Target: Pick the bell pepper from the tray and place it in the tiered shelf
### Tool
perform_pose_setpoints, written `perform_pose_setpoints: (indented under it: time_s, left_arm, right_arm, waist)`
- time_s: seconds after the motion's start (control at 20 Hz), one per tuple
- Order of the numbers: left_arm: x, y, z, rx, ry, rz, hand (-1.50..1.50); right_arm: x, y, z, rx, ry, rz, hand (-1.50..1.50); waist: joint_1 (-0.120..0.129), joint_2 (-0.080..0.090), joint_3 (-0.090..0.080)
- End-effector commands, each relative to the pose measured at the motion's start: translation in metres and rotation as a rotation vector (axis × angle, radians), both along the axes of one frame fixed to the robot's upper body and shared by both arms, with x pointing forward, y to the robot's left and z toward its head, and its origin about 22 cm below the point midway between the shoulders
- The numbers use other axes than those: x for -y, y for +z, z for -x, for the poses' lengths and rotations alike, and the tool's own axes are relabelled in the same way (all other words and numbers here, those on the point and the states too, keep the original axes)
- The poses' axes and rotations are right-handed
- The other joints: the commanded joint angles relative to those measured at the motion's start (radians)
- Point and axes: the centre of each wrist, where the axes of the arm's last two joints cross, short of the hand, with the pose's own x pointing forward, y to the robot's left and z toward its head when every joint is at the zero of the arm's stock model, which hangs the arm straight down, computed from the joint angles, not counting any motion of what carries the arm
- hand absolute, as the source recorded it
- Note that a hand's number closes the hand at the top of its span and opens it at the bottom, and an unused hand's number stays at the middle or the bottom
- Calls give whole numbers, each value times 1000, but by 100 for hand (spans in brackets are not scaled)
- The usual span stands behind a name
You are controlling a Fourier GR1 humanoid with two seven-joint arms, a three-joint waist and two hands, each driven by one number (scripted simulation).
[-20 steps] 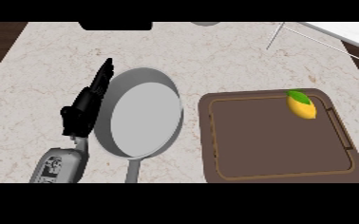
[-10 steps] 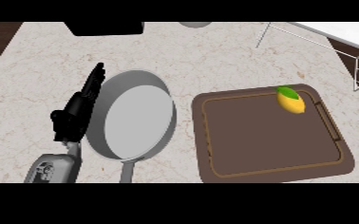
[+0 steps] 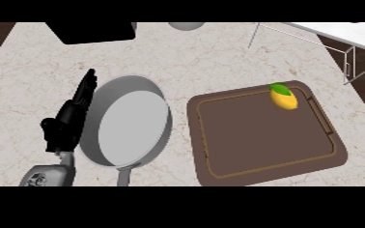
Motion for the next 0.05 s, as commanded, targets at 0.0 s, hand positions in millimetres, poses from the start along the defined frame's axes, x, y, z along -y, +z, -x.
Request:
perform_pose_setpoints:
  time_s: [0.0]
  left_arm:
    - [-5,-20,13,-60,40,0,0]
  right_arm:
    - [2,3,42,-41,52,-14,-150]
  waist:
    - [-27,-1,-4]
